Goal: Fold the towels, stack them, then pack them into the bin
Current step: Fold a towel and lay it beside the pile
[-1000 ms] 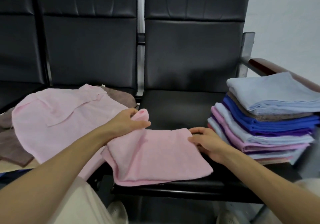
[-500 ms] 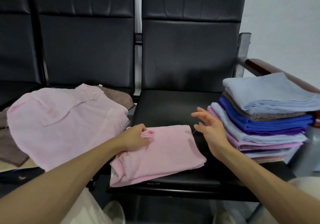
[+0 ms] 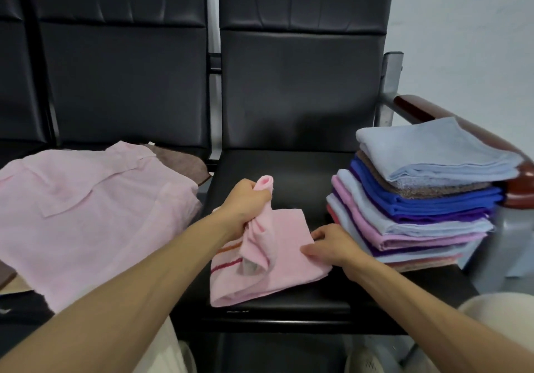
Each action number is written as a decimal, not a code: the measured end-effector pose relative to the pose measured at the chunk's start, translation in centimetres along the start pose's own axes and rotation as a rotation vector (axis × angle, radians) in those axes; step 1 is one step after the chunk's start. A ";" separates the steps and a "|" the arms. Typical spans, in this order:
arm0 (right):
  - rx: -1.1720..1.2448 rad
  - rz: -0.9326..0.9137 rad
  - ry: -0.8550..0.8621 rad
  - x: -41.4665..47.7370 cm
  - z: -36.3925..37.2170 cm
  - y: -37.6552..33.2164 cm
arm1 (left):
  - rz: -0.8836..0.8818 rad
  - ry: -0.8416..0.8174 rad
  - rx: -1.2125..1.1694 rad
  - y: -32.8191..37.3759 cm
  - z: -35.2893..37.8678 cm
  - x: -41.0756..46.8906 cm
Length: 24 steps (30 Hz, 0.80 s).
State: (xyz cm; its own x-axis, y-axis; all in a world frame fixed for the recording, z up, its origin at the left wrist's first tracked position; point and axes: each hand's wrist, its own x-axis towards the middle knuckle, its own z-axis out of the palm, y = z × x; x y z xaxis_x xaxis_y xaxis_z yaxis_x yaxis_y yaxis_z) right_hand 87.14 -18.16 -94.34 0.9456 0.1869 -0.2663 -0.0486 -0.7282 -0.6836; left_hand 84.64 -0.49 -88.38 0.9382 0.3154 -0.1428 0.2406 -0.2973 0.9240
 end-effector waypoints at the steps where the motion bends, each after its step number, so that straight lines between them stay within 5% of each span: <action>1: 0.038 0.005 -0.008 0.0 0.1 0.1 | 0.000 0.006 -0.003 0.1 0.8 0.1; 11: 0.268 0.085 -0.031 0.1 -0.7 0.4 | -0.269 -0.314 -0.027 -0.6 6.2 0.1; 14: 0.279 0.090 -0.043 -0.1 -1.0 0.3 | -0.183 -0.265 0.021 -0.8 5.1 0.2; 20: 0.120 -0.001 -0.062 -0.3 -0.3 0.3 | 0.135 -0.042 0.763 -2.7 -0.4 0.1; 24: -0.056 -0.050 -0.016 0.2 0.7 0.0 | -0.061 -0.008 0.862 -5.1 -3.8 0.0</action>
State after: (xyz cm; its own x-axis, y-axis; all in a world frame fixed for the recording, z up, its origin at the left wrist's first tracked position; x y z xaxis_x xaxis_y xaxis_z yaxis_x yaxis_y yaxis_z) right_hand 87.08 -17.69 -94.82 0.9409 0.2341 -0.2446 0.0165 -0.7533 -0.6575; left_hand 82.49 4.44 -91.71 0.9183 0.3480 -0.1887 0.3927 -0.8608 0.3237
